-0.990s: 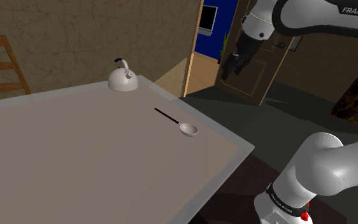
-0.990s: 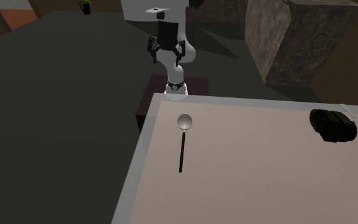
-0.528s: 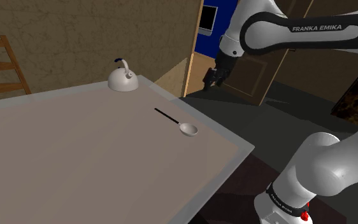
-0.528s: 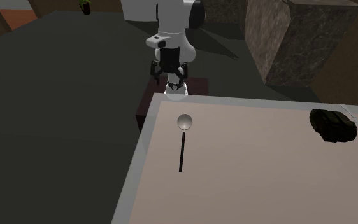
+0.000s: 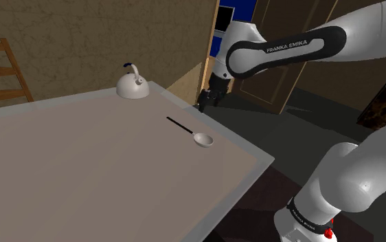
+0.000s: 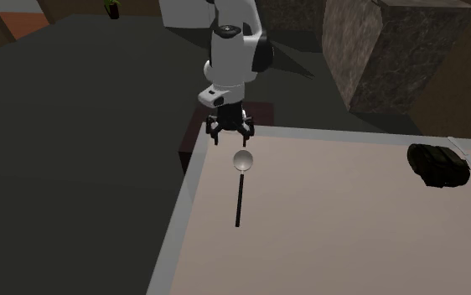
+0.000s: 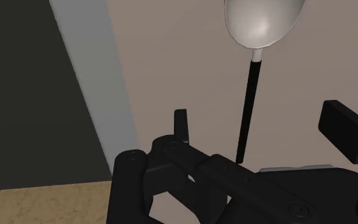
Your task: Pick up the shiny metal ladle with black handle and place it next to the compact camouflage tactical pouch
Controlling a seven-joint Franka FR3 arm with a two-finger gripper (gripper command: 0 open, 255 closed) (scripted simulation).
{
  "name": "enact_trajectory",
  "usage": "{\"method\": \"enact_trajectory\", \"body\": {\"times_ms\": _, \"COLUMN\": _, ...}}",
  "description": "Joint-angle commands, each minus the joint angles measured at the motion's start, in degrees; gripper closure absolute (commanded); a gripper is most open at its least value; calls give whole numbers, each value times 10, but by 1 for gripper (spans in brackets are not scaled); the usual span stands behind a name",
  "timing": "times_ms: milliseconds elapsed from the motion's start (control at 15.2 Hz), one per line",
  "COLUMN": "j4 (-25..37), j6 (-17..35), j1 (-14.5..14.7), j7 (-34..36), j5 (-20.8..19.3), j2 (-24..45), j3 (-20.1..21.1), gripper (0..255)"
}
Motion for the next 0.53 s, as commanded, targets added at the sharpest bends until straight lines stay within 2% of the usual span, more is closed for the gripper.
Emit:
{"method": "enact_trajectory", "body": {"times_ms": 0, "j4": 8, "j6": 27, "j1": 3, "j7": -2, "j5": 9, "j2": 39, "j3": 0, "gripper": 0}}
{"method": "enact_trajectory", "body": {"times_ms": 462, "j4": 62, "j6": 101, "j1": 16, "j7": -11, "j5": 47, "j2": 185, "j3": 6, "gripper": 0}}
